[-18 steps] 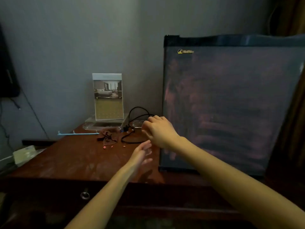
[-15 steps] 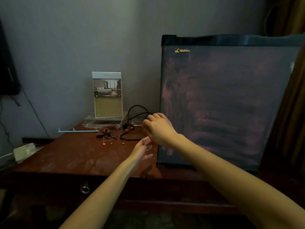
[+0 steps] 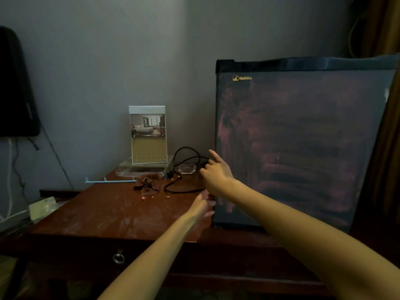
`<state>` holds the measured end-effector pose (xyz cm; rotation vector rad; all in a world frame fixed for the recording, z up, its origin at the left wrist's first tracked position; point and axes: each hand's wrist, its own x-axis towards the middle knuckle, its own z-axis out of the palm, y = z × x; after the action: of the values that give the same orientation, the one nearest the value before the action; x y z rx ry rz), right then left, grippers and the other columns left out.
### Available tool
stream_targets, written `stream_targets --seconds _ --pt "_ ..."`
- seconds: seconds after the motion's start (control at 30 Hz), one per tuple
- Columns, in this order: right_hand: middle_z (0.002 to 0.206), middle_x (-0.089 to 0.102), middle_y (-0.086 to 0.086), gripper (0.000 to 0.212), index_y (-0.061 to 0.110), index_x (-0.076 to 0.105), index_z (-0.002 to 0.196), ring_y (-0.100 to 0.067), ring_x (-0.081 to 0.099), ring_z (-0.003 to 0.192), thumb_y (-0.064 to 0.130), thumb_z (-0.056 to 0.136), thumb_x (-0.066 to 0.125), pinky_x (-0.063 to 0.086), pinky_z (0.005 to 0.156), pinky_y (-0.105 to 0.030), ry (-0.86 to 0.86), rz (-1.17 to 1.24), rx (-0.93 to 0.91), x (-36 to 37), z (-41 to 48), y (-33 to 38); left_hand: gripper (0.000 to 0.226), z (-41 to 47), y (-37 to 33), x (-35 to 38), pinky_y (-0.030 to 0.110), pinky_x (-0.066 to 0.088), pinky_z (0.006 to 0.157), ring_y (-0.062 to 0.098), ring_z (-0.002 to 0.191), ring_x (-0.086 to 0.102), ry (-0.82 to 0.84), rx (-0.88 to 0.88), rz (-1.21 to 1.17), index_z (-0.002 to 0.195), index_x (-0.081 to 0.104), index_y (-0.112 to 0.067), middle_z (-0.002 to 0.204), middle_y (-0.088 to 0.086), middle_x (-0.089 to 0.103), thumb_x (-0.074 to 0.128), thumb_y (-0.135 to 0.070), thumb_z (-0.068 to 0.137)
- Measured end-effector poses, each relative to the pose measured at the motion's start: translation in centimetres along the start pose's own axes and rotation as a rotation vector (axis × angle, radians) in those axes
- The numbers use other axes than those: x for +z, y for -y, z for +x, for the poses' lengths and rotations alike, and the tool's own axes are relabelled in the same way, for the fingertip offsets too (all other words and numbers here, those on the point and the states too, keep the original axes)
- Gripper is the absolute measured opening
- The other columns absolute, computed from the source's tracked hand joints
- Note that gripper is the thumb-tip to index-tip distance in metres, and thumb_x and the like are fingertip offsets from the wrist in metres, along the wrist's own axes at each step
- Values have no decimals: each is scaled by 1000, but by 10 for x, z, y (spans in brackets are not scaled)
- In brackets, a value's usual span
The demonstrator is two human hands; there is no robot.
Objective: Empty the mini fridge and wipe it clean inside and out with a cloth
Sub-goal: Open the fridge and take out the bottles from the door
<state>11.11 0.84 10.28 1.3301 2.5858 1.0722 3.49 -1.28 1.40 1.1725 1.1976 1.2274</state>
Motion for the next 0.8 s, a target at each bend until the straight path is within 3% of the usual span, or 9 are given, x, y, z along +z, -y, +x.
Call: stream_targets --seconds 0.2,0.27,0.33,0.43,0.57,0.63,0.7,0.8 --pt "128 63 -3 32 20 66 114 -22 35 139 31 99 40 -15 116 -41 51 -10 56 4 12 5 65 16 13 0 39 43 96 25 135 38 -14 -8 -13 150 25 -20 153 4 31 49 3 93" --pt "127 63 -4 33 20 67 113 -23 35 140 33 100 40 -12 117 -41 65 -33 70 7 16 5 58 18 13 3 36 43 89 22 123 46 -42 6 -28 141 33 -26 140 0 41 47 4 93" --pt "124 64 -2 33 18 66 114 -23 38 137 35 99 42 -3 119 -38 44 -48 84 11 17 6 46 19 14 6 32 40 81 15 103 49 -102 39 -40 120 39 -27 119 -1 49 43 9 91" --pt "117 66 0 31 17 65 114 -22 42 128 32 98 42 7 116 -35 -8 -52 87 16 16 6 43 24 20 9 30 35 85 18 106 44 -148 52 -25 108 40 -22 97 -6 51 38 16 87" --pt "114 67 0 29 16 65 112 -23 45 123 30 97 44 11 115 -35 -38 -17 91 14 16 6 48 28 22 11 31 37 74 22 106 44 -187 66 -4 92 42 -25 94 -3 49 35 22 82" --pt "112 67 0 28 15 65 111 -23 46 120 29 97 45 13 113 -35 -45 -12 88 12 15 8 47 28 21 9 25 36 60 23 94 47 -195 79 15 96 44 -23 89 -1 50 35 21 82" --pt "109 67 1 25 16 64 109 -22 47 116 29 96 46 17 111 -34 -72 -14 91 12 11 12 42 23 19 7 17 34 48 16 71 46 -233 120 42 104 46 -17 78 0 50 37 19 84" --pt "106 65 1 24 15 61 108 -21 48 113 29 93 50 19 110 -34 -132 -32 78 10 -4 20 38 14 23 3 9 34 42 11 57 44 -251 182 11 83 54 -12 67 3 50 37 23 84"
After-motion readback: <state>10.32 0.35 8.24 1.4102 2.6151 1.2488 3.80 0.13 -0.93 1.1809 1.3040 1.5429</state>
